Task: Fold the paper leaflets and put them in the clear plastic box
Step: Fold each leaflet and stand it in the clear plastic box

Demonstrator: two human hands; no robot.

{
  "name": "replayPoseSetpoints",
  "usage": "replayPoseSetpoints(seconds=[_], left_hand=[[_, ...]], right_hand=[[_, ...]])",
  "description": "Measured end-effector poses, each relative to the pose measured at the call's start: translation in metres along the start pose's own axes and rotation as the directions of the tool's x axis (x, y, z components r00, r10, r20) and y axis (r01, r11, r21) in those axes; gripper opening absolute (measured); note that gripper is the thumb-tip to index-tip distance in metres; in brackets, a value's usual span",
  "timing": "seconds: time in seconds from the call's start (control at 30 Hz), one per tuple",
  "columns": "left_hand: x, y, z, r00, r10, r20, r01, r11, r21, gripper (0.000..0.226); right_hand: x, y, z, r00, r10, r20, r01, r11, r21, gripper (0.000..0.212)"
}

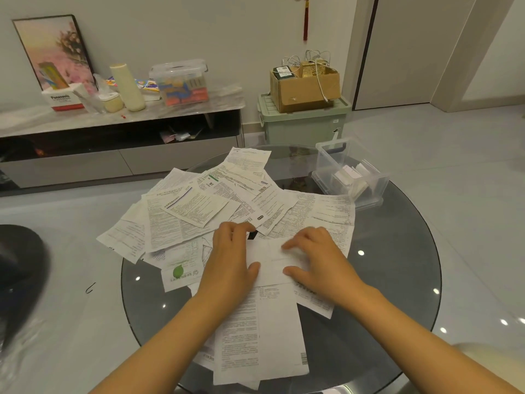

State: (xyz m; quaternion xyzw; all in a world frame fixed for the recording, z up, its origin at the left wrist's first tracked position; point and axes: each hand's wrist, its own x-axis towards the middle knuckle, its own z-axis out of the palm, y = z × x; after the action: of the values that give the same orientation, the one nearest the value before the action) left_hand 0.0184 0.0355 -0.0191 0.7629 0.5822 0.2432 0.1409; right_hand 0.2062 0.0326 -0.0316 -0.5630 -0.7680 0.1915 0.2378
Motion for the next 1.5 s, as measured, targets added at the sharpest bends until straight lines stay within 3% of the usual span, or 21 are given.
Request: replayPoseSetpoints(seconds=[0.1, 0.2, 0.27, 0.43, 0.6, 0.8, 1.0, 1.17, 1.33, 1.5], left_hand=[[-0.001, -0.003, -0.005, 0.986, 0.119, 0.113, -0.118, 0.993, -0.01, 0.034], [-0.003, -0.011, -0.004, 0.939, 0.142, 0.313, -0.16, 0.986, 0.034, 0.05], [-0.003, -0.014, -0.004, 0.923, 0.149, 0.354, -0.177, 0.983, 0.049, 0.055], [-0.001, -0.014, -0.007, 0.926, 0.182, 0.33, -0.212, 0.976, 0.057, 0.039], [0.001, -0.014, -0.008, 0.889, 0.207, 0.41, -0.28, 0.951, 0.128, 0.049], [0.002, -0.011, -0.002, 0.906, 0.237, 0.352, -0.318, 0.928, 0.194, 0.038], [0.001, -0.006, -0.011, 0.956, 0.167, 0.24, -0.18, 0.983, 0.036, 0.028], [0.001, -0.006, -0.014, 0.98, 0.077, 0.186, -0.06, 0.993, -0.097, 0.017], [0.003, -0.006, -0.005, 0.98, 0.022, 0.196, -0.005, 0.996, -0.088, 0.041], [0.003, -0.008, 0.003, 0.965, 0.033, 0.259, -0.027, 0.999, -0.026, 0.058]], right_hand=[[0.001, 0.002, -0.003, 0.979, -0.085, 0.186, 0.1, 0.992, -0.075, 0.047], [0.001, 0.006, -0.008, 0.954, -0.075, 0.289, 0.114, 0.986, -0.12, 0.054], [0.002, 0.006, -0.011, 0.953, -0.089, 0.289, 0.14, 0.977, -0.162, 0.049], [0.002, 0.003, -0.011, 0.965, -0.118, 0.234, 0.166, 0.966, -0.196, 0.035], [0.002, 0.005, -0.01, 0.951, -0.12, 0.285, 0.18, 0.964, -0.196, 0.049], [0.0, 0.003, -0.01, 0.959, -0.13, 0.253, 0.184, 0.962, -0.203, 0.046], [0.001, 0.003, -0.008, 0.99, -0.095, 0.108, 0.112, 0.981, -0.161, 0.028], [0.0, 0.002, -0.01, 0.998, 0.033, 0.056, -0.033, 0.999, 0.001, 0.021], [-0.002, 0.0, -0.009, 0.987, 0.136, 0.081, -0.143, 0.986, 0.09, 0.028], [-0.005, -0.004, -0.008, 0.974, 0.198, 0.109, -0.203, 0.979, 0.031, 0.043]])
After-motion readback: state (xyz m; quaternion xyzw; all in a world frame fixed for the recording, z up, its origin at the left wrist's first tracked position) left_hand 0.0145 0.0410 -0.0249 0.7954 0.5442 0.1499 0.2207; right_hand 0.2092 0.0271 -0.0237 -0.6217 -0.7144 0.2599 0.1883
